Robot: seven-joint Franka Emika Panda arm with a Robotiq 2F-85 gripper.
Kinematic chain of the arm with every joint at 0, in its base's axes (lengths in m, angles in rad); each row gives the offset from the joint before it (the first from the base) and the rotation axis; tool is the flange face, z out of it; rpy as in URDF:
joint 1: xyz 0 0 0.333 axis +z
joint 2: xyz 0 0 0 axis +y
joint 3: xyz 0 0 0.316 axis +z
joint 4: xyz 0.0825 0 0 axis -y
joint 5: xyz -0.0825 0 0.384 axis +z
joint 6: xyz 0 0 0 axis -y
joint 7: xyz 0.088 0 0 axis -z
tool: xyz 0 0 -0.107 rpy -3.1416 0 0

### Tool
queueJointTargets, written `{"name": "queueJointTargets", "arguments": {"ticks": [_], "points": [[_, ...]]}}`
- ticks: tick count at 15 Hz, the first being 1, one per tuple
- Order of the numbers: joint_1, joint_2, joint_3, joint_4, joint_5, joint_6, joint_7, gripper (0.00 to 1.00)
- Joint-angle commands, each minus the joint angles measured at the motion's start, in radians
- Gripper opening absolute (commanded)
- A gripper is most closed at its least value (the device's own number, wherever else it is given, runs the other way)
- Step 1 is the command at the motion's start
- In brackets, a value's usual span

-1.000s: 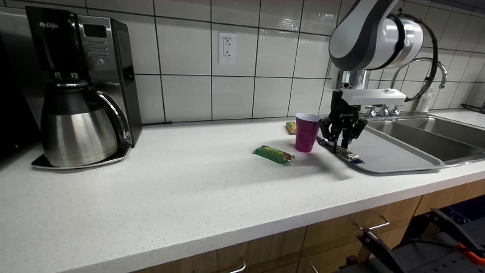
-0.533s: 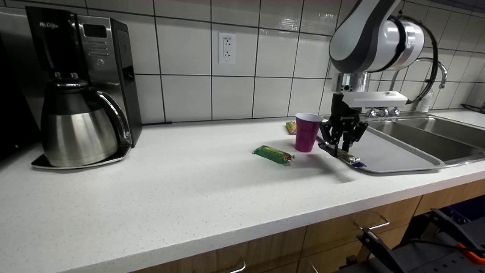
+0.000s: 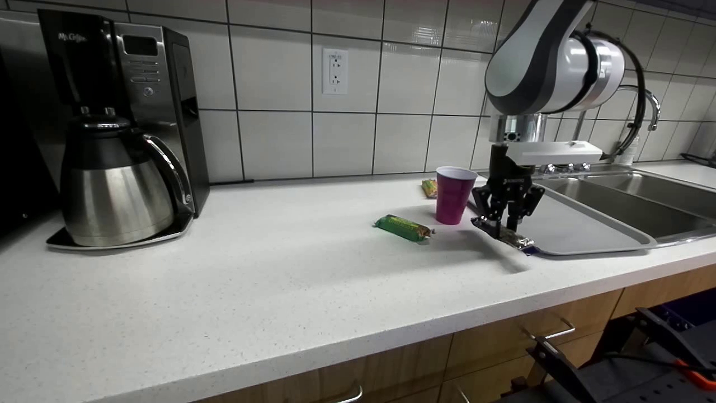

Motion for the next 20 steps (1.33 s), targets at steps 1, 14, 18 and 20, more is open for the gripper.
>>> {"name": "queueJointTargets", "arguments": {"ticks": [1,14,18,20], "points": [[0.004,0.0,0.008,-0.003,0.011,-0.003,0.017,0.08],[0.008,0.041,0.007,-0.009,0.012,0.085,0.007,0.62],[0.004,0.036,0.006,-0.01,0.018,0.089,0.003,0.92],[0.001,0.024,0.008,-0.015,0.025,0.089,-0.003,1.0]]}}
